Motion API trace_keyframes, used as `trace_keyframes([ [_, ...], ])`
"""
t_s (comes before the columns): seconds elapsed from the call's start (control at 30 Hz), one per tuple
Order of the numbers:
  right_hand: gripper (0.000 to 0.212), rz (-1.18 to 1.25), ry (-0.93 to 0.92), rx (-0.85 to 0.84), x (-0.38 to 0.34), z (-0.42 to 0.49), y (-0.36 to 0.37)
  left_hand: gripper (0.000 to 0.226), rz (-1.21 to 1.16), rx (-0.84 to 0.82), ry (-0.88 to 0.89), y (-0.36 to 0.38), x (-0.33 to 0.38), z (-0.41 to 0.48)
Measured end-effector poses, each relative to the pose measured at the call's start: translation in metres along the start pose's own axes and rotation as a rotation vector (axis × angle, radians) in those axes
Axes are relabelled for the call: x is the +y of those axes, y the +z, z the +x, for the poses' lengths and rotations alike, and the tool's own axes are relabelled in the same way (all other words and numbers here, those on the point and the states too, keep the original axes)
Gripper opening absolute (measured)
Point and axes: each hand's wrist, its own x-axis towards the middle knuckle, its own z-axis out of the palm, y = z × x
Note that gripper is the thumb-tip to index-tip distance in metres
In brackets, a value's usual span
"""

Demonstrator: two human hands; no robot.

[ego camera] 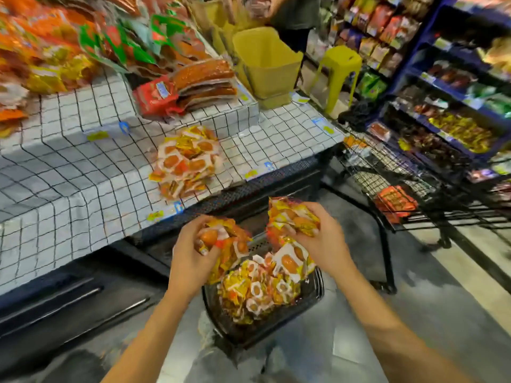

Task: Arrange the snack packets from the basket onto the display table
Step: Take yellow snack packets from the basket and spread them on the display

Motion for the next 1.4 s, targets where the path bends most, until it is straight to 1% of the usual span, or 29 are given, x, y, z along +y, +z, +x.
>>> trace_keyframes([
  [0.1, 0.045, -0.025, 0.100, -0.016, 0.045, -0.018, 0.000, 0.048, 0.036, -0.071, -0.070, 0.036, -0.026, -0.022],
  [0.23, 0.056, -0.101, 0.263, -0.081, 0.102, -0.025, 0.019, 0.046, 0.074, -0.161, -0.187, 0.074, -0.081, -0.042],
  [0.3, 0.055, -0.133, 0.314, -0.119, 0.140, -0.022, 0.039, 0.046, 0.091, -0.189, -0.235, 0.094, -0.115, -0.048],
  [0.4, 0.047, -0.194, 0.335, -0.163, 0.196, -0.016, 0.076, 0.046, 0.045, -0.232, -0.345, 0.130, -0.176, -0.054],
  [0.47, 0.048, -0.207, 0.326, -0.189, 0.234, -0.011, 0.102, 0.049, 0.046, -0.269, -0.381, 0.156, -0.220, -0.058],
  [0.63, 0.049, -0.246, 0.322, -0.231, 0.331, 0.001, 0.170, 0.053, 0.140, -0.234, -0.501, 0.213, -0.310, -0.068],
  [0.8, 0.059, -0.285, 0.361, -0.307, 0.407, 0.004, 0.229, 0.054, 0.178, -0.236, -0.515, 0.255, -0.376, -0.084],
  [0.93, 0.051, -0.301, 0.370, -0.371, 0.446, -0.006, 0.254, 0.056, 0.185, -0.310, -0.515, 0.271, -0.410, -0.093],
  [1.07, 0.036, -0.382, 0.358, -0.470, 0.443, -0.011, 0.254, 0.067, 0.150, -0.413, -0.540, 0.269, -0.410, -0.095],
  [1.13, 0.037, -0.477, 0.358, -0.518, 0.422, -0.010, 0.244, 0.059, 0.188, -0.447, -0.568, 0.259, -0.398, -0.090],
  [1.23, 0.043, -0.608, 0.321, -0.573, 0.367, 0.000, 0.220, 0.041, 0.331, -0.456, -0.548, 0.228, -0.352, -0.068],
  [1.3, 0.041, -0.680, 0.264, -0.583, 0.318, 0.012, 0.202, 0.033, 0.405, -0.464, -0.458, 0.200, -0.309, -0.047],
  [1.4, 0.036, -0.754, 0.191, -0.586, 0.231, 0.031, 0.174, 0.033, 0.455, -0.456, -0.367, 0.144, -0.230, -0.009],
])
